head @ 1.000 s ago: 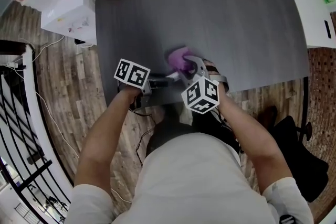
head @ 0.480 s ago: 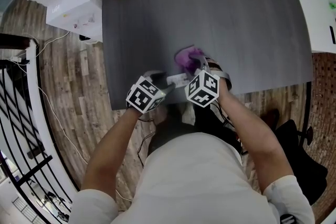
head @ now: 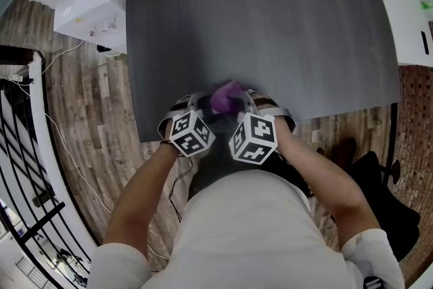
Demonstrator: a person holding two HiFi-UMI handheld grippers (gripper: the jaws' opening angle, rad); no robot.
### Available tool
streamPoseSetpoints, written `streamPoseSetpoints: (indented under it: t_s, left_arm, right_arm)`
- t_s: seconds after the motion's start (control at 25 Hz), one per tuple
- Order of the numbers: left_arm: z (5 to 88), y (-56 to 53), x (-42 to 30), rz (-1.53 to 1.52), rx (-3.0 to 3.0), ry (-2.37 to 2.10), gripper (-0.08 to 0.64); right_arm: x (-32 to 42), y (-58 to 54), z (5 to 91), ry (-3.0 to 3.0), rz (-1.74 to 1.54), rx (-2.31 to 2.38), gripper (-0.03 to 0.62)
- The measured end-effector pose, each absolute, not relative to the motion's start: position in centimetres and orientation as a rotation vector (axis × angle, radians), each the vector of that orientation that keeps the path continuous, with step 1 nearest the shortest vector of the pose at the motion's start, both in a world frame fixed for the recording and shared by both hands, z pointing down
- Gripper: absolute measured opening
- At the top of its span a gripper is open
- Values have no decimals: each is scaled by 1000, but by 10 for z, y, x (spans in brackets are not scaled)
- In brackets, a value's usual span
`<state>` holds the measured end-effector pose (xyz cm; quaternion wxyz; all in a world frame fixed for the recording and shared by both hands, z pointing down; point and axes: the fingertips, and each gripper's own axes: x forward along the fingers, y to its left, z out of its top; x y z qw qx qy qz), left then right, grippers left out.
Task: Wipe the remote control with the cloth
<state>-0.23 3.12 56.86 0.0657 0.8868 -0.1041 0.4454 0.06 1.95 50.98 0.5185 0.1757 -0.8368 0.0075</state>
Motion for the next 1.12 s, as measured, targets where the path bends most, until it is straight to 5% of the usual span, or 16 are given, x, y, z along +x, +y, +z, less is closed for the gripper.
streamPoseSetpoints:
  t_s: [0.48,1.12]
  left_arm:
    - [569,36,1,1343,2625,-348,224]
    - [571,24,-1,1439,2637,-274,224]
  right_arm:
    - [-8,37,533,-1929,95,373,146]
    - [80,30,531,-1831,282,604,146]
